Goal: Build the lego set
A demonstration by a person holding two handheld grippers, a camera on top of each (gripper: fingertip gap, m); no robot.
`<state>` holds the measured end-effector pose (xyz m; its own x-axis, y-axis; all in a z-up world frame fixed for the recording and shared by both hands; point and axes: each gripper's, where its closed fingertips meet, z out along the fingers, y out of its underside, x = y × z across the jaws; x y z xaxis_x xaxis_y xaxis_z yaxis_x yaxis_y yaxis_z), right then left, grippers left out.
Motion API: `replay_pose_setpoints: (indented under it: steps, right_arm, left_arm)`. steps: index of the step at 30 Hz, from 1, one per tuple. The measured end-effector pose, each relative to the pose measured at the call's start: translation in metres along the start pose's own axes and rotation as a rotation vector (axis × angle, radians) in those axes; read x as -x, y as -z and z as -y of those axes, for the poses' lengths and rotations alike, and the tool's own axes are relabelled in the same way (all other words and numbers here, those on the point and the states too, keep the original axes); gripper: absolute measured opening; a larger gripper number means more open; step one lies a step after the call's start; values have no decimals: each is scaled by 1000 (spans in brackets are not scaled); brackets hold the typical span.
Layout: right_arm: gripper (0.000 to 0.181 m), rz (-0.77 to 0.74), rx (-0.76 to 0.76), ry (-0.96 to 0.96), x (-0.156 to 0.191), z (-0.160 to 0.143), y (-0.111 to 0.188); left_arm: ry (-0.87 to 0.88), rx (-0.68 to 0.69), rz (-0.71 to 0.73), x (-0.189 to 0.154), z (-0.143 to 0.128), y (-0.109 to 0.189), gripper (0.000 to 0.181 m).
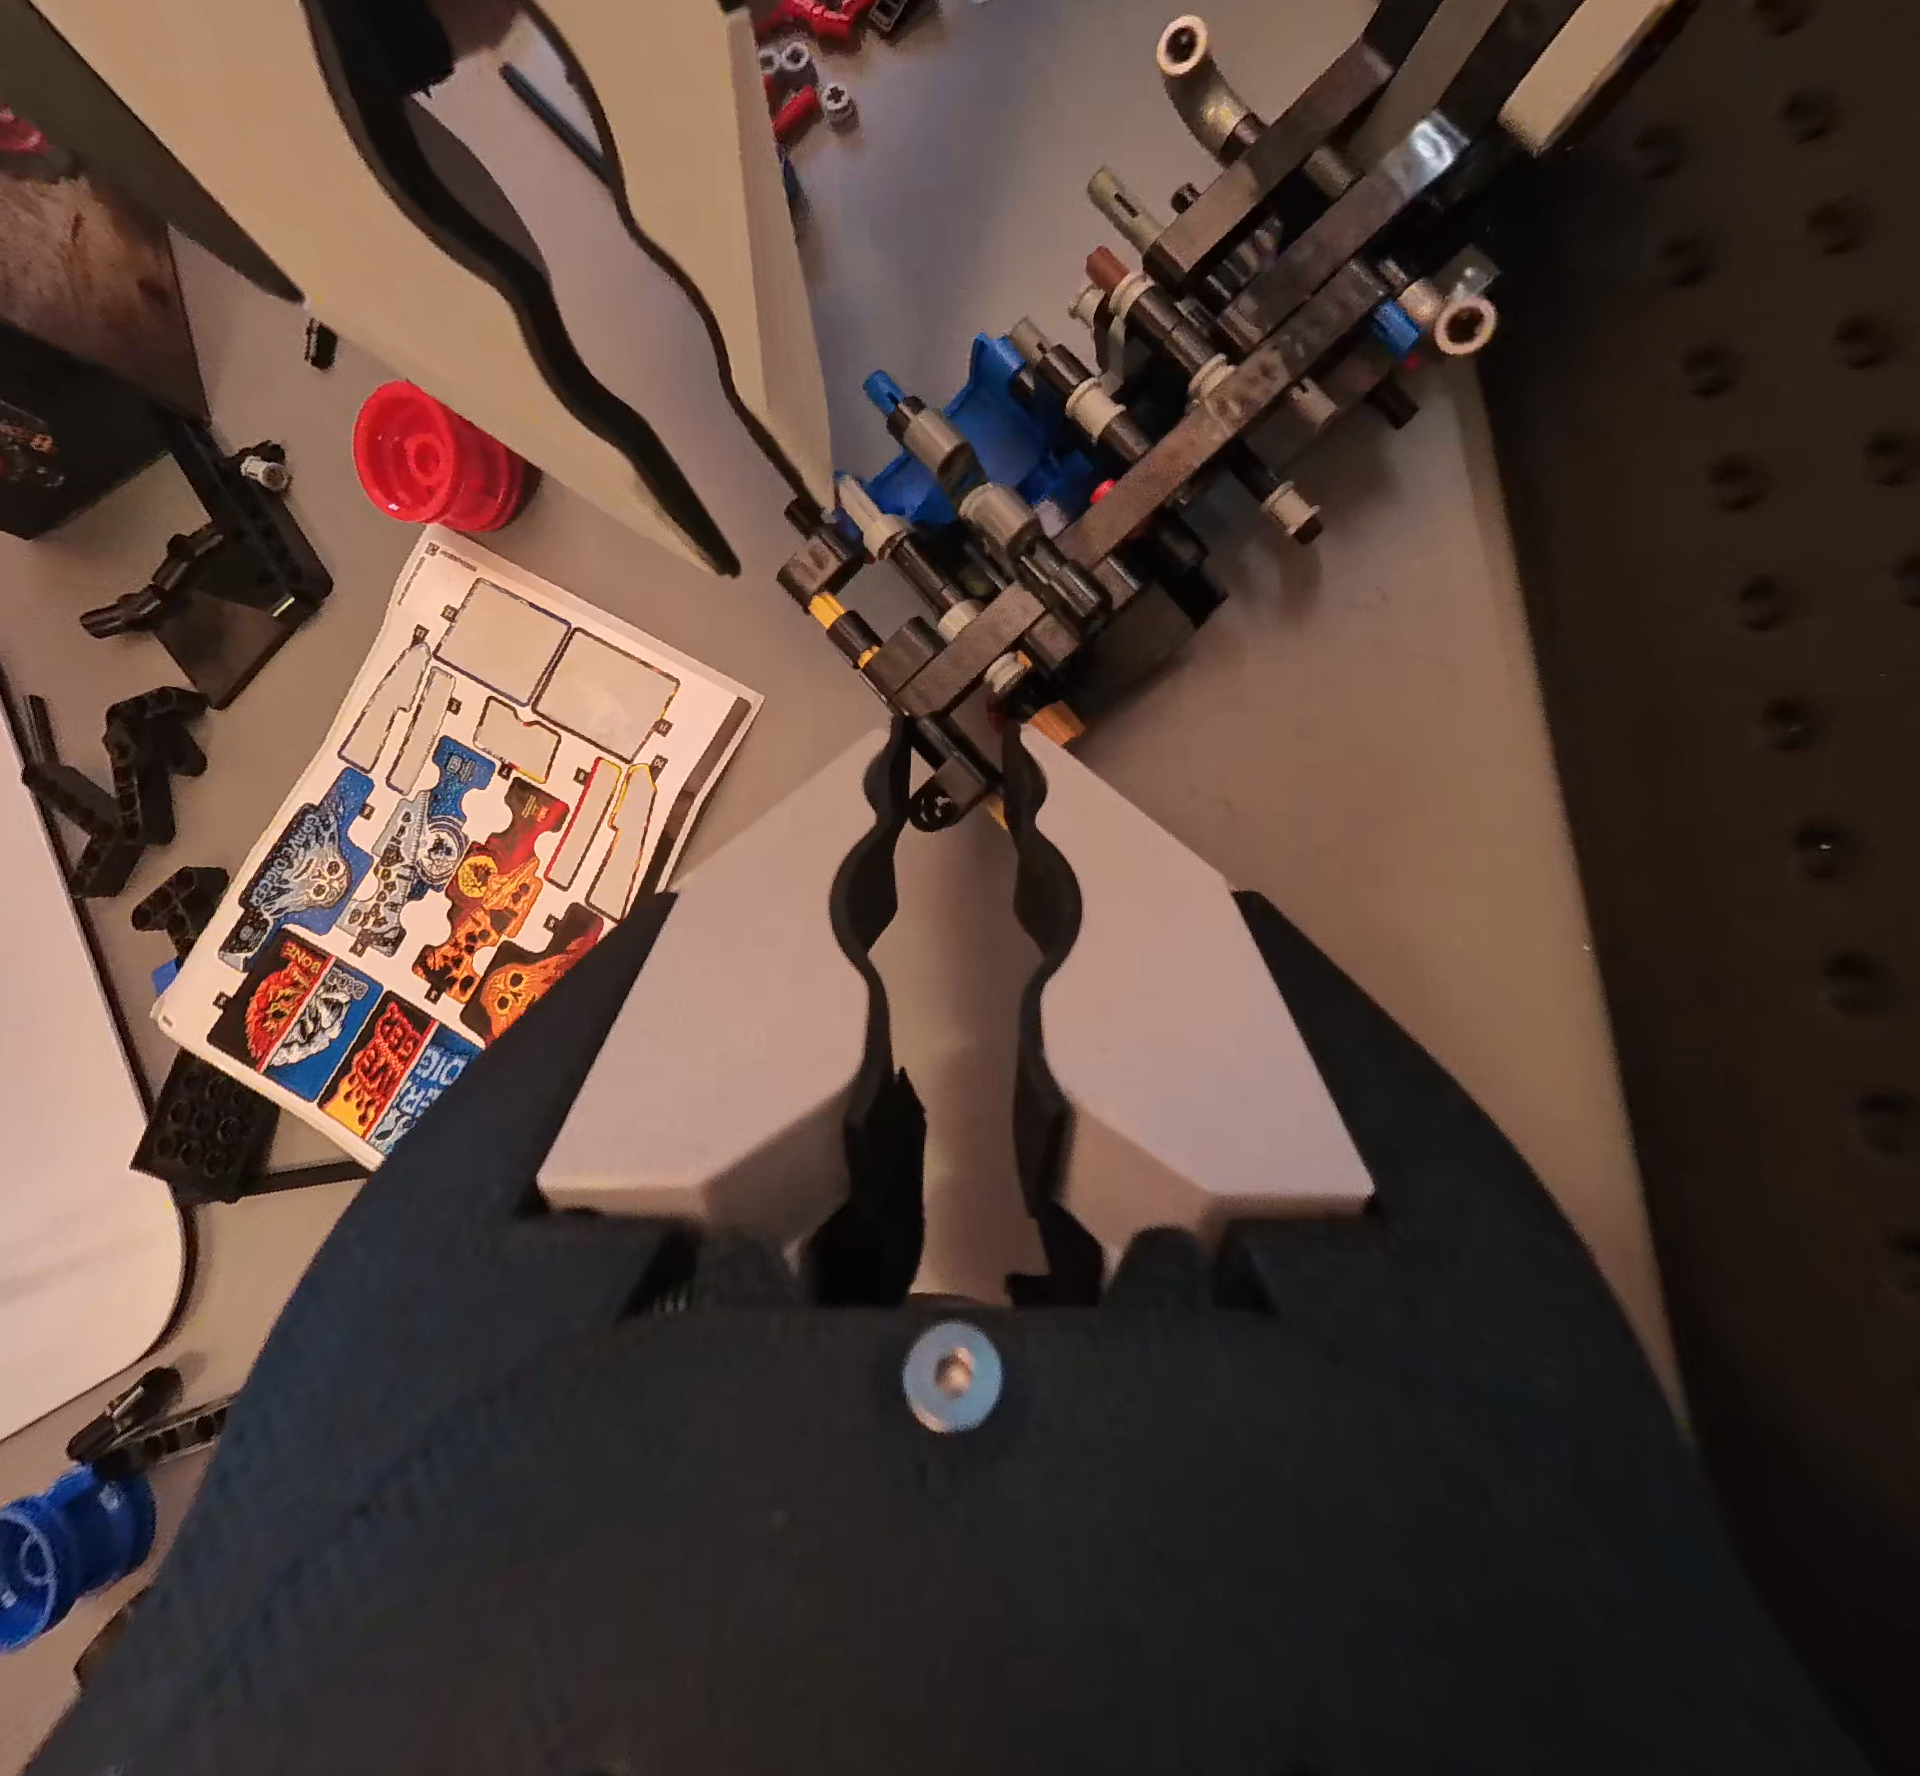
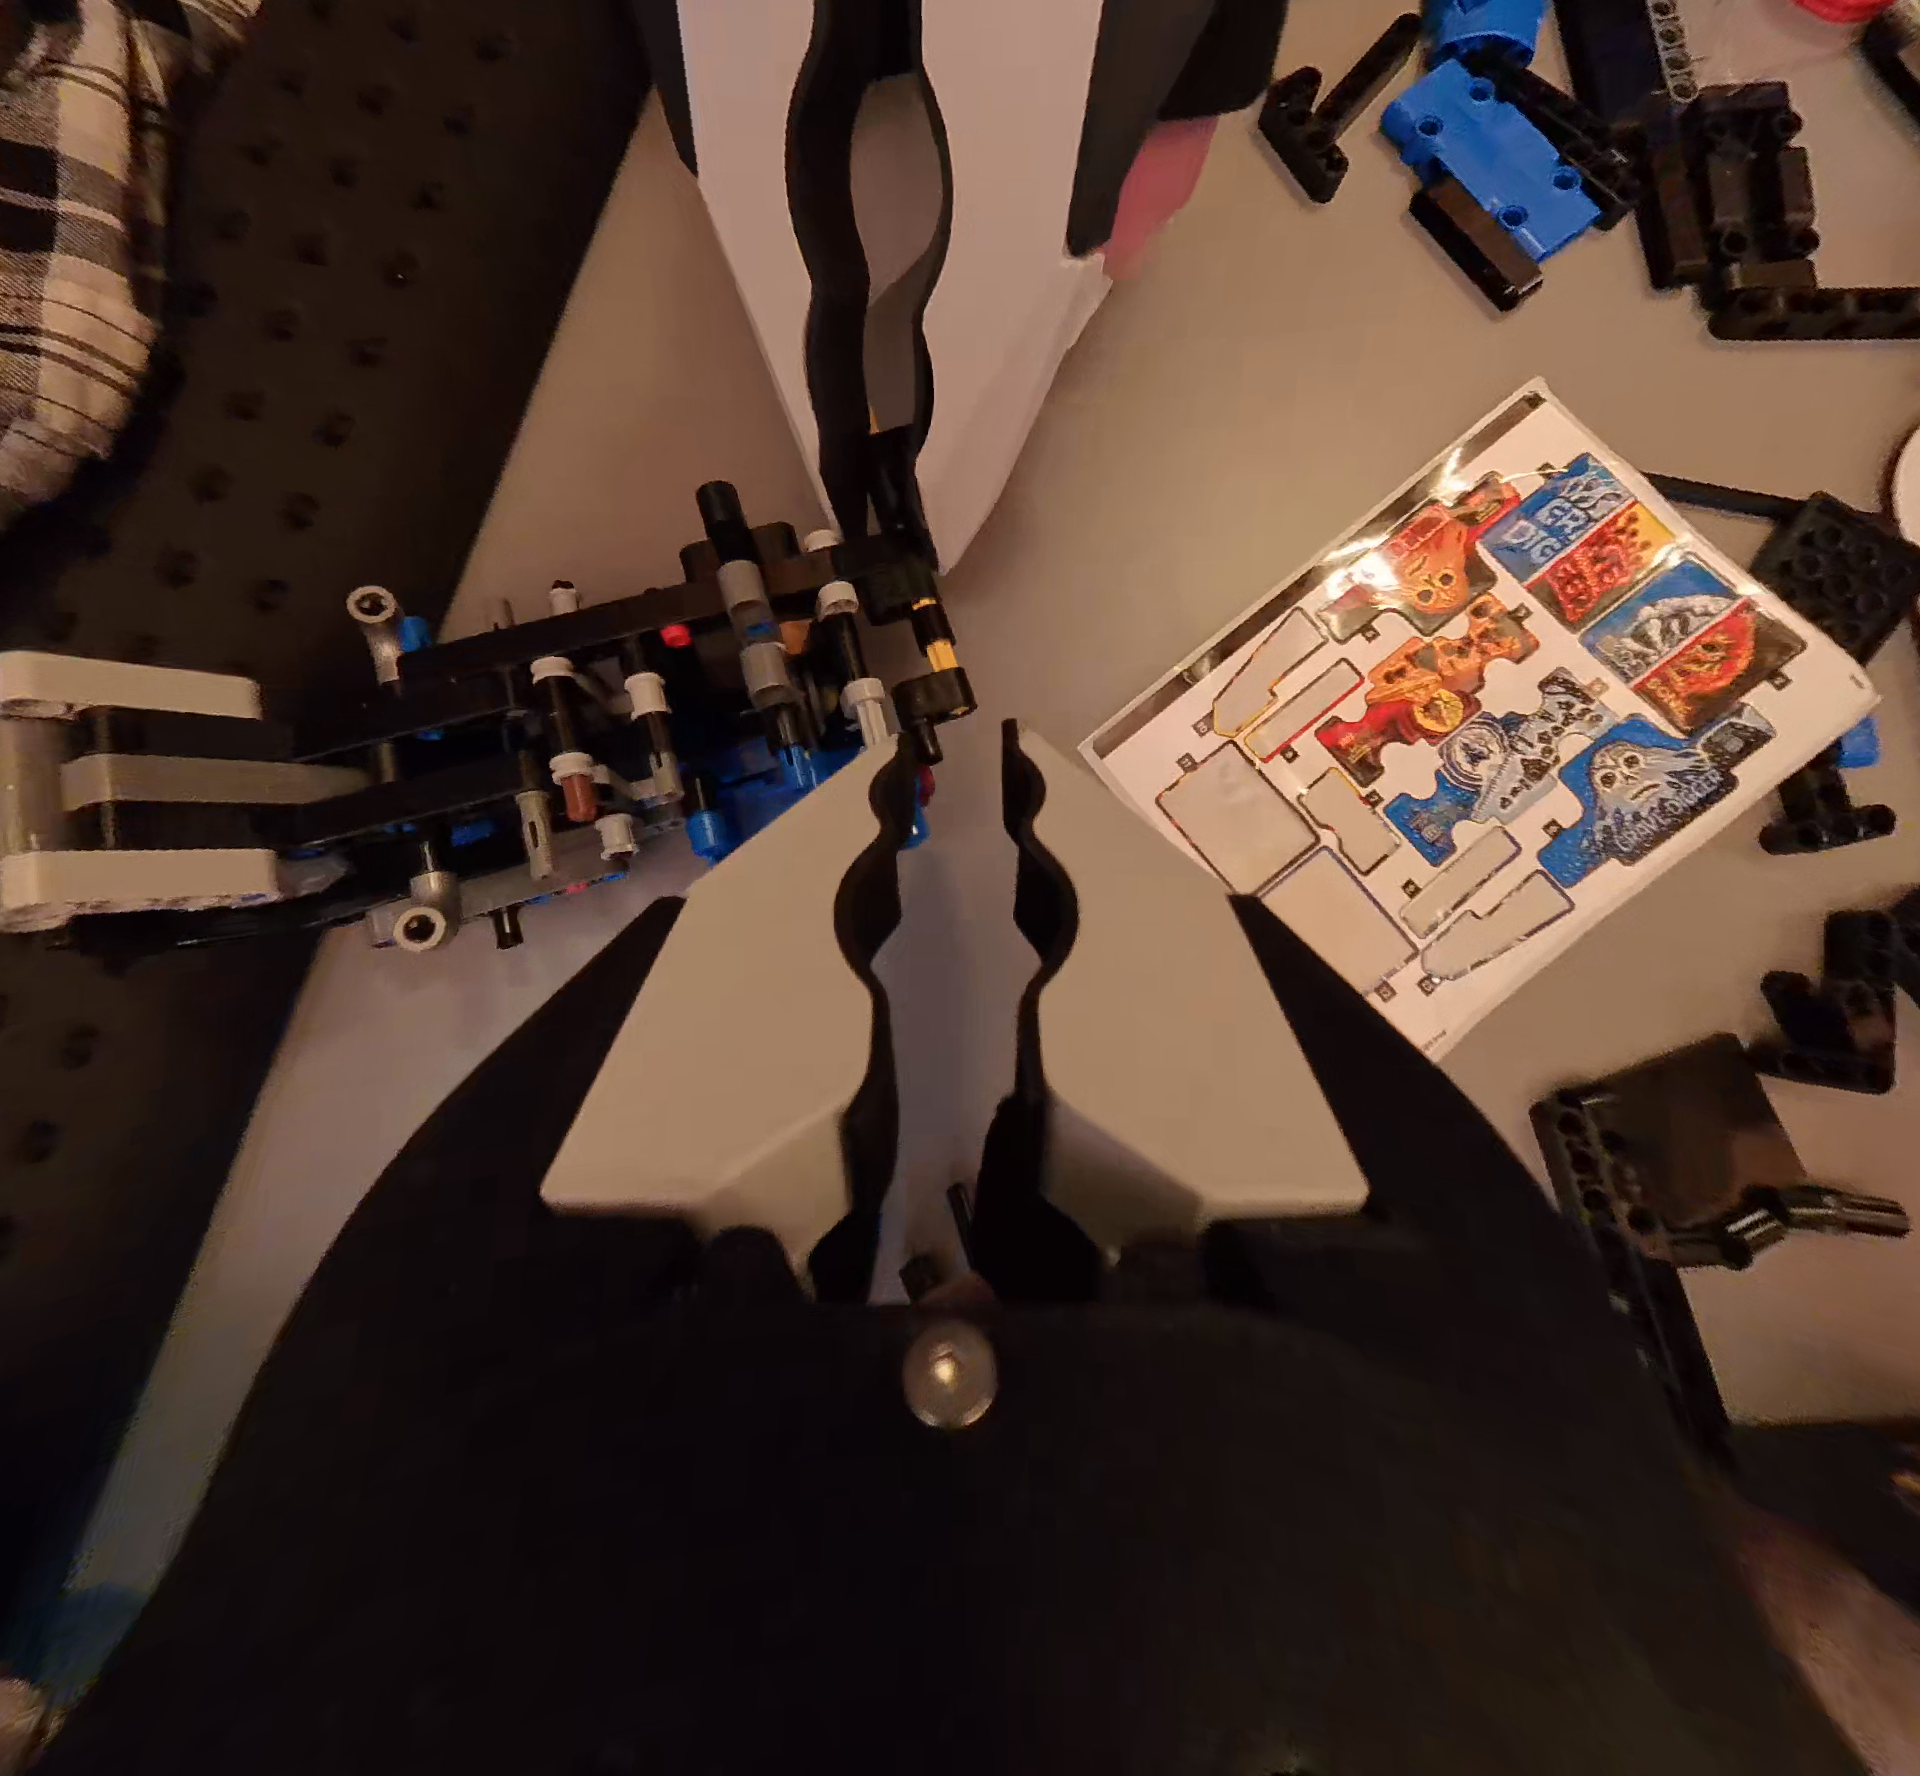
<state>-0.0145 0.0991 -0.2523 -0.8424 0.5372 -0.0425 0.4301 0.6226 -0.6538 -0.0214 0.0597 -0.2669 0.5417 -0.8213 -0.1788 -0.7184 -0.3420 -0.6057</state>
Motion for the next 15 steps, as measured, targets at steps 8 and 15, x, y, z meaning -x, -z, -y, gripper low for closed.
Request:
replay_pose_setpoints:
  steps: [8,15]
  right_arm:
    - [1,55,-38,5,6,1,-2]
    - [0,85,-49,10,8,5,-4]
  left_arm:
    - [-6,-6,0,1,1,0,15]
    - [-19,6,5,1,-1,0,14]
